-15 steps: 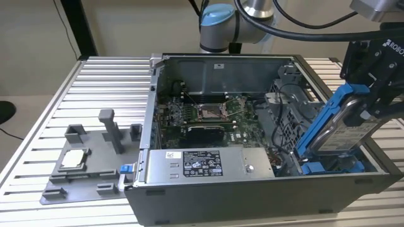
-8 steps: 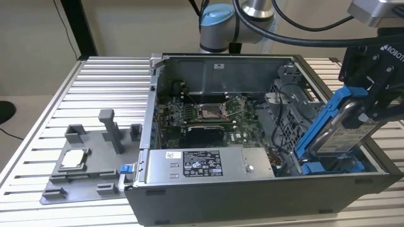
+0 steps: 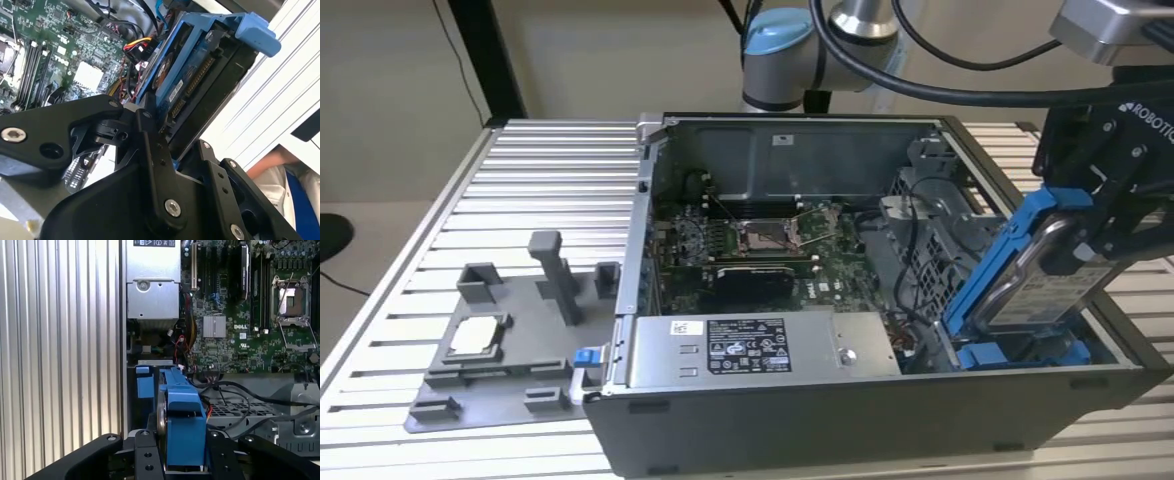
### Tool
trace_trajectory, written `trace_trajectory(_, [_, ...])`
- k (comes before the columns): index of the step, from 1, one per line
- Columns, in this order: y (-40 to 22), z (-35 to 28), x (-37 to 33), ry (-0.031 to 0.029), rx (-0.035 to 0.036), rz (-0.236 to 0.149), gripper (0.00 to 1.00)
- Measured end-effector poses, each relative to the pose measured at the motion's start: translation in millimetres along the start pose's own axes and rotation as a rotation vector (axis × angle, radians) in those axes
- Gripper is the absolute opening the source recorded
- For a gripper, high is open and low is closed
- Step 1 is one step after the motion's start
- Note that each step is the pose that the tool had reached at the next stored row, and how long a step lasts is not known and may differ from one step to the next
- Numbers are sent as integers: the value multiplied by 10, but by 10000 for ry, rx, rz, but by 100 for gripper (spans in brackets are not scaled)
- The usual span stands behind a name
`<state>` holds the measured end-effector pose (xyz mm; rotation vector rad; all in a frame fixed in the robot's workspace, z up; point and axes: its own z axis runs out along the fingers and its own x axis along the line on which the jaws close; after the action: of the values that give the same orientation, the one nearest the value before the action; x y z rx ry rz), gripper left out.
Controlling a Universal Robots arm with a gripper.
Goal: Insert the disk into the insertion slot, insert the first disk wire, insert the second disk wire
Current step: 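Insert the disk into the insertion slot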
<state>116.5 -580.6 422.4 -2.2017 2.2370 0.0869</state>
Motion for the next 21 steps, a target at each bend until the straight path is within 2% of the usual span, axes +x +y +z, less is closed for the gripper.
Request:
trace_trajectory(4, [-2,5,0,-3,-26,0,0])
trace_trajectory(13, [0,-34,3,1,-309,10,0])
trace_trajectory(17, [-8,-31,2,-2,-311,9,0])
trace_trajectory(21, [-36,-29,2,-46,-311,8,0])
